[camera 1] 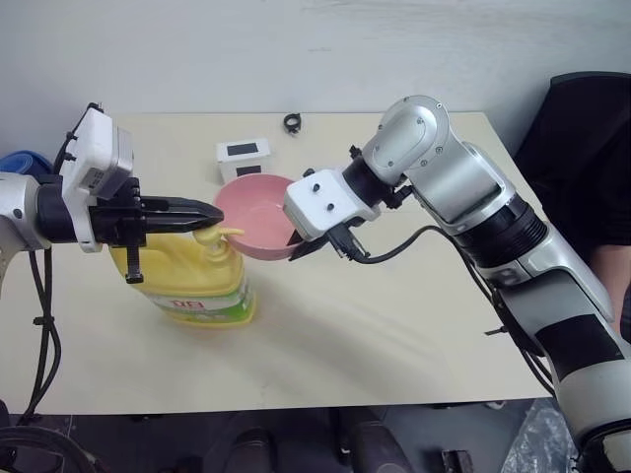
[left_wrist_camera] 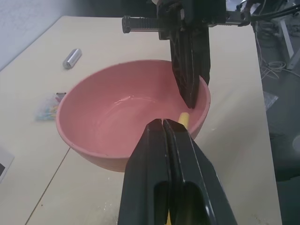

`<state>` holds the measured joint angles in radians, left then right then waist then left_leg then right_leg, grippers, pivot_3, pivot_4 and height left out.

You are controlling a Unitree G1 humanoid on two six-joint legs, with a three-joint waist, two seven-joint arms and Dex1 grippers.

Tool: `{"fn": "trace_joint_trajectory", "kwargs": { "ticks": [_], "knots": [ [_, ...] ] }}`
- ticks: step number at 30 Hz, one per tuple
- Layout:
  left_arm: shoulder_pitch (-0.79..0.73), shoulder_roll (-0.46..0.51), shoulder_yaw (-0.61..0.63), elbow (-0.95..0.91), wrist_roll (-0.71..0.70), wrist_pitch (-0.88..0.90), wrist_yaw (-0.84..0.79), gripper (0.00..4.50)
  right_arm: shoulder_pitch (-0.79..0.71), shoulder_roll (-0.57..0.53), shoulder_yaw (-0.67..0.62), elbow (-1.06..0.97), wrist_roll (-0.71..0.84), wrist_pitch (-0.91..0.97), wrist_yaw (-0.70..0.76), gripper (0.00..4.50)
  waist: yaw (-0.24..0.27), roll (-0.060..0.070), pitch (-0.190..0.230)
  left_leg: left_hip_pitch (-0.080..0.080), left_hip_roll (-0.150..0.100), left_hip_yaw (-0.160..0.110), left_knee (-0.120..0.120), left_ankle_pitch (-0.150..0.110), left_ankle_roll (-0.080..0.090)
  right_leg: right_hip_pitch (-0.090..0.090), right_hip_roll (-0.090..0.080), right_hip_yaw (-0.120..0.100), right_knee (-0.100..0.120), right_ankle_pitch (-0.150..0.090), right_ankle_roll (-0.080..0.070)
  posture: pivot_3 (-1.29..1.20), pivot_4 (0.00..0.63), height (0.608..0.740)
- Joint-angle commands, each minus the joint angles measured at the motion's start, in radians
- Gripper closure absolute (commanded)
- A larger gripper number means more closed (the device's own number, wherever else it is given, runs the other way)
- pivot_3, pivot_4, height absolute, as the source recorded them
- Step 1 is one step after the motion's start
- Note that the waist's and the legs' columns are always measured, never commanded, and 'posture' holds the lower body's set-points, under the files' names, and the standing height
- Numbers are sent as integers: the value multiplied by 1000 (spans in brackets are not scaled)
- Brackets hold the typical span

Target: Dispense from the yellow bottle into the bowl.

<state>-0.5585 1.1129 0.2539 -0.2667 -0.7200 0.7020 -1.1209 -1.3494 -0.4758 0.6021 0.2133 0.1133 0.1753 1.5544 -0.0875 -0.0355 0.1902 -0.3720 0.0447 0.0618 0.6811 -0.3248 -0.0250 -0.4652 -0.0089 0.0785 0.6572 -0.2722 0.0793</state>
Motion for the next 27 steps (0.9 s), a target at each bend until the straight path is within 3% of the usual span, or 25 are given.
{"fn": "trace_joint_trajectory", "kwargs": {
  "ticks": [1, 27],
  "knots": [
    [-16, 24, 9, -14, 10, -15, -15, 4461, -35, 3, -17, -8, -2, -22, 60, 4500, 0, 0, 0, 0, 0, 0, 0, 0, 0, 0, 0, 0, 0, 0, 0, 0, 150, 740],
    [62, 62, 46, -34, 41, -42, -43, 4461, -23, -9, 9, 20, -34, -91, 60, 4500, 0, 0, 0, 0, 0, 0, 0, 0, 0, 0, 0, 0, -1, 0, 0, 0, 150, 740]
  ]
}}
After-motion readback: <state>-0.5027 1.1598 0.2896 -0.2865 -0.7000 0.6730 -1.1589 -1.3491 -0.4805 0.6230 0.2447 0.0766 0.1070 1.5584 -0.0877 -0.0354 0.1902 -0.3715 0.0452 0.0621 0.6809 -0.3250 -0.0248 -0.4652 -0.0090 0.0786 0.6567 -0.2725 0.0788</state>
